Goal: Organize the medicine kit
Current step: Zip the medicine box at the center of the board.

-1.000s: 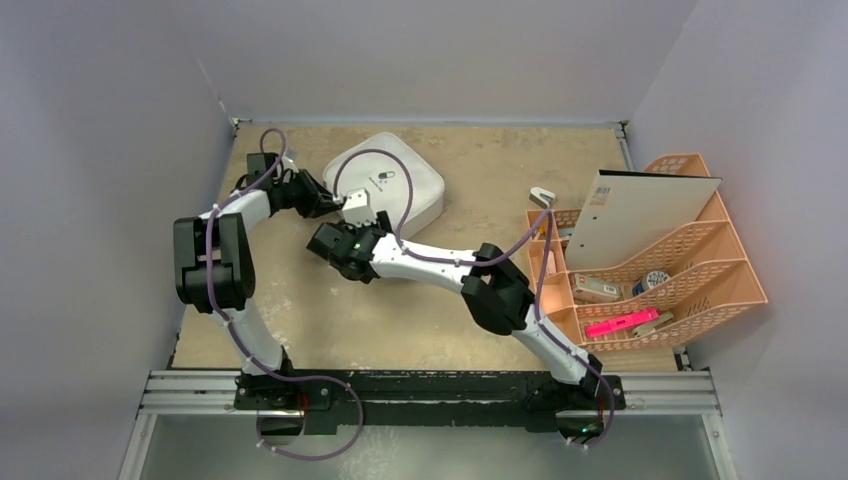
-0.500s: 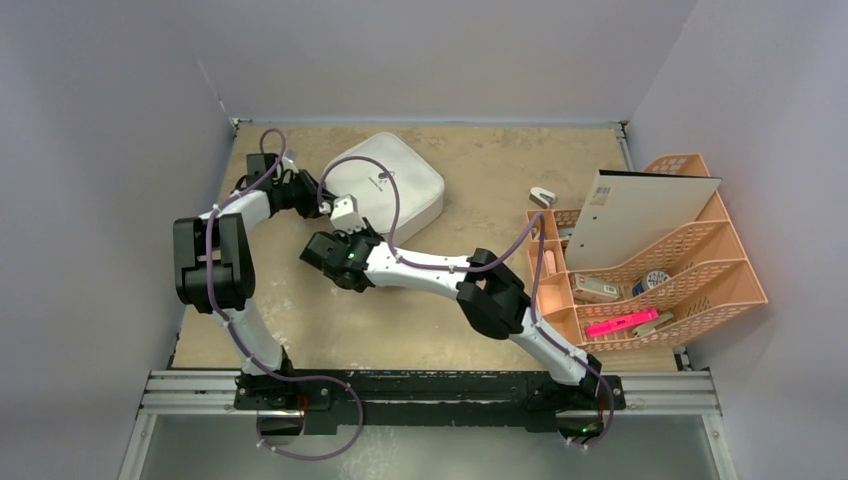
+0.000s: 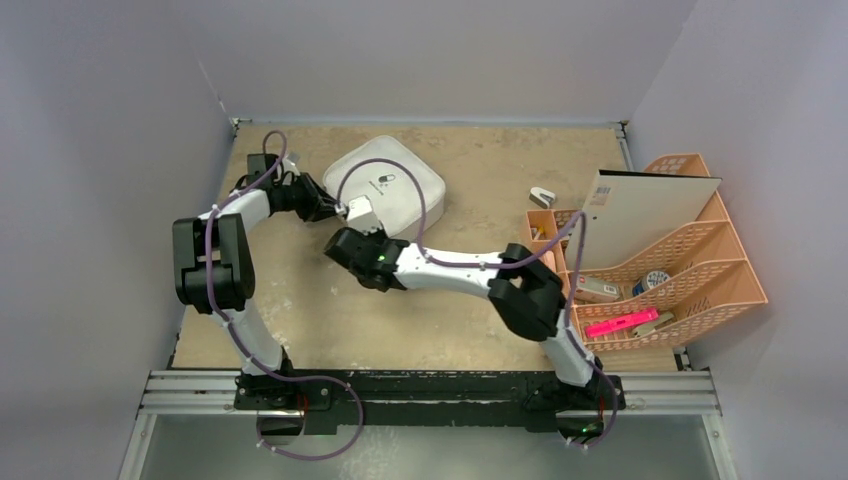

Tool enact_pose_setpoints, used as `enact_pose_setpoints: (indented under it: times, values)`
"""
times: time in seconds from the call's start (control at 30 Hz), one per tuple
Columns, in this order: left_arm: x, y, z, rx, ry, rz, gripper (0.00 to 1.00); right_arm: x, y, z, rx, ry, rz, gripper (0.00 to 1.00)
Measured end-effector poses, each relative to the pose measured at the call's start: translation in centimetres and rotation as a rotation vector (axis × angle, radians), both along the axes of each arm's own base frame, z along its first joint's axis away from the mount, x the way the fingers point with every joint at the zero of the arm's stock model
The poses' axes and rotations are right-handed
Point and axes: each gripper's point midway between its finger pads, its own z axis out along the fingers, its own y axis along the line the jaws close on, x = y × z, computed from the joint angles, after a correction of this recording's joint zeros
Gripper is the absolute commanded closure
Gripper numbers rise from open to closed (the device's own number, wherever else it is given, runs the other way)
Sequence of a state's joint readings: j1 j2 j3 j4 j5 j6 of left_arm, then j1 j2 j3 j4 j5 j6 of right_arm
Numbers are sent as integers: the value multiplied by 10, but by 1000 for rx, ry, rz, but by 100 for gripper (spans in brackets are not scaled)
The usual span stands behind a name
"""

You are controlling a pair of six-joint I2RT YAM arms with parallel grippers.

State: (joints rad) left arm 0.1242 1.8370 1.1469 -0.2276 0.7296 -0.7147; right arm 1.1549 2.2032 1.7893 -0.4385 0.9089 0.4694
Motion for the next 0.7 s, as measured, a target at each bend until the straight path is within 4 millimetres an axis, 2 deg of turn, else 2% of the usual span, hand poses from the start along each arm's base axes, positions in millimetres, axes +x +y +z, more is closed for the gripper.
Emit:
enact_pose_setpoints:
  times: [0.23,0.3,0.47,0.7]
  values:
    - [-4,1,0,19,28,-13,88,-10,-7,-2,355,197,98,100]
    - [-3,3,0,30,29,-15,88,-3,-12,-2,465,239,100,100]
    - [2,6,-1,35,39,-18,88,0,-8,-3,693,342,142,100]
    - [7,11,0,55,37,-15,89,5,-10,-6,843,407,181,100]
